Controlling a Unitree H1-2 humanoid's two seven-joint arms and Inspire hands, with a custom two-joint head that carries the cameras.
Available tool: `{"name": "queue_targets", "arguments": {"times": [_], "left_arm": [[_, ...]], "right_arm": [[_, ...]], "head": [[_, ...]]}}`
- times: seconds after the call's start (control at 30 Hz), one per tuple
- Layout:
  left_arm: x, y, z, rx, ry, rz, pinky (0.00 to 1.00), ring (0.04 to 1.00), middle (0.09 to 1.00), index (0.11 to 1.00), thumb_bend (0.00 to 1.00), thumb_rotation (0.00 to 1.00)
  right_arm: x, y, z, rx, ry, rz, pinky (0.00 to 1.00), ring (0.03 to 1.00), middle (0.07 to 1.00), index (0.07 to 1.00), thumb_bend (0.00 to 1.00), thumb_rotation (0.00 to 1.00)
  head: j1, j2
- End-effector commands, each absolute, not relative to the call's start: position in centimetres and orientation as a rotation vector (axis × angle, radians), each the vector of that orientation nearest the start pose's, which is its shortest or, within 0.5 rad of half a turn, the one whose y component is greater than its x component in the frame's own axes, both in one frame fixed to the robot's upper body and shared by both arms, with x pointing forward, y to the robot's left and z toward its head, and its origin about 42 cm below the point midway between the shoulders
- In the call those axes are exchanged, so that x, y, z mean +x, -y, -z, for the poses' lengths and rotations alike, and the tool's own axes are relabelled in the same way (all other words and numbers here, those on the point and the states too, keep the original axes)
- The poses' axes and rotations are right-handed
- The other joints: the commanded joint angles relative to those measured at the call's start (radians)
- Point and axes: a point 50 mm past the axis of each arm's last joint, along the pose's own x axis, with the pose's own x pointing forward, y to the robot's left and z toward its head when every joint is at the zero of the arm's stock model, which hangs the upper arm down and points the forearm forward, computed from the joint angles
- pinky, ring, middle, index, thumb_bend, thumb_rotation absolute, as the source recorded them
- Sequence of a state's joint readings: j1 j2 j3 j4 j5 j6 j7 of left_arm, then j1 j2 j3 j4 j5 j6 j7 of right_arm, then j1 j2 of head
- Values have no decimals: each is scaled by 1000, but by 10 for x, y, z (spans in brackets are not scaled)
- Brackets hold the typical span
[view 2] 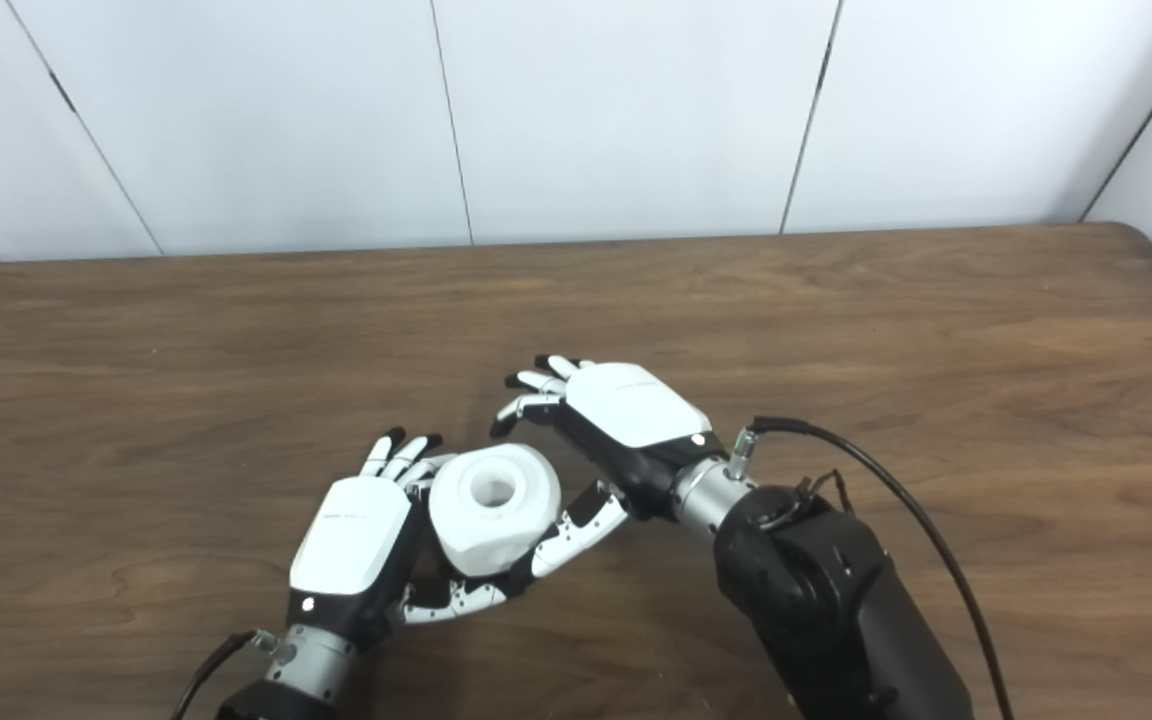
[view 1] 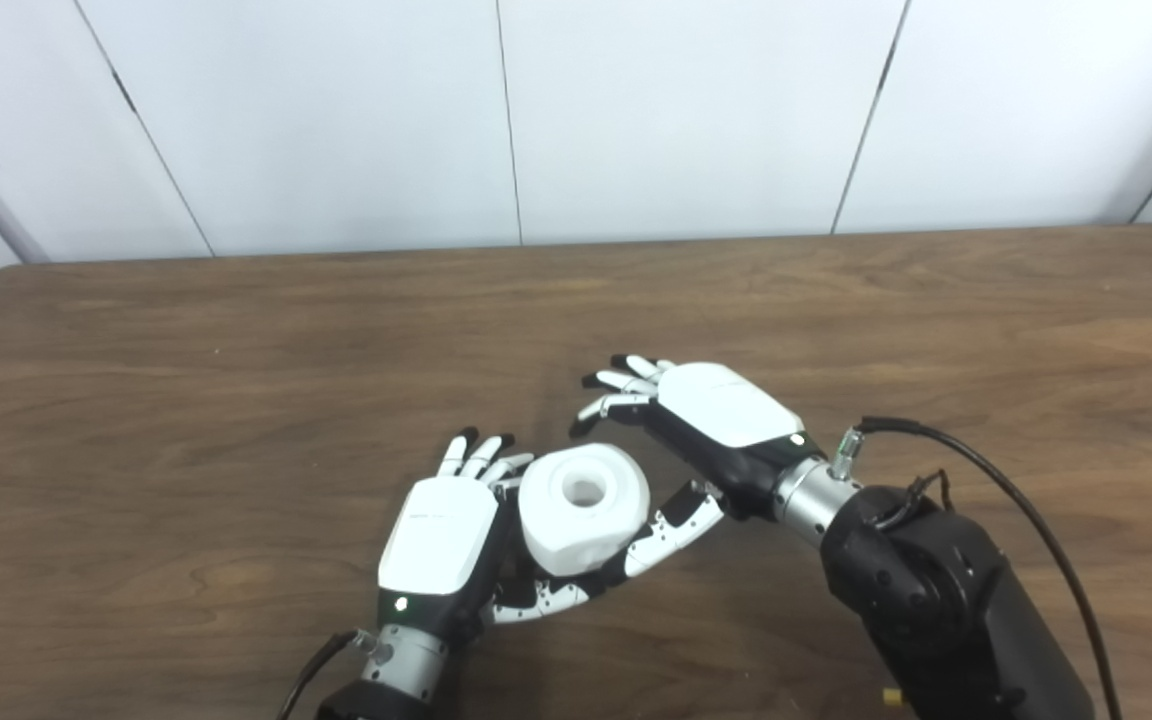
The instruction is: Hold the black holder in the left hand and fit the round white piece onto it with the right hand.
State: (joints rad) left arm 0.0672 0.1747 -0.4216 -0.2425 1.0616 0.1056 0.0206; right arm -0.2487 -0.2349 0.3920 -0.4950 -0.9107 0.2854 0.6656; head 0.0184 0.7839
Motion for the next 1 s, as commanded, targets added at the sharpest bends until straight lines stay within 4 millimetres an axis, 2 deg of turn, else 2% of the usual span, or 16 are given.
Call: {"name": "queue_targets", "arguments": {"times": [0.0, 0.23, 0.97], "left_arm": [[238, -153, -122, 1195, 260, 280, 1000, 916, 805, 485, 524, 54], [238, -154, -122, 1194, 259, 281, 1000, 916, 805, 485, 524, 54], [239, -159, -122, 1202, 251, 276, 1000, 921, 804, 485, 524, 54]], "right_arm": [[295, 148, -251, -1176, 294, -540, 1000, 1000, 953, 811, 998, 484], [295, 152, -253, -1174, 278, -515, 1000, 1000, 998, 987, 1000, 534], [271, 210, -262, -1157, 185, -450, 1000, 1000, 1000, 979, 1000, 490]], "head": [[1, 0], [-7, 3], [-24, 0]]}}
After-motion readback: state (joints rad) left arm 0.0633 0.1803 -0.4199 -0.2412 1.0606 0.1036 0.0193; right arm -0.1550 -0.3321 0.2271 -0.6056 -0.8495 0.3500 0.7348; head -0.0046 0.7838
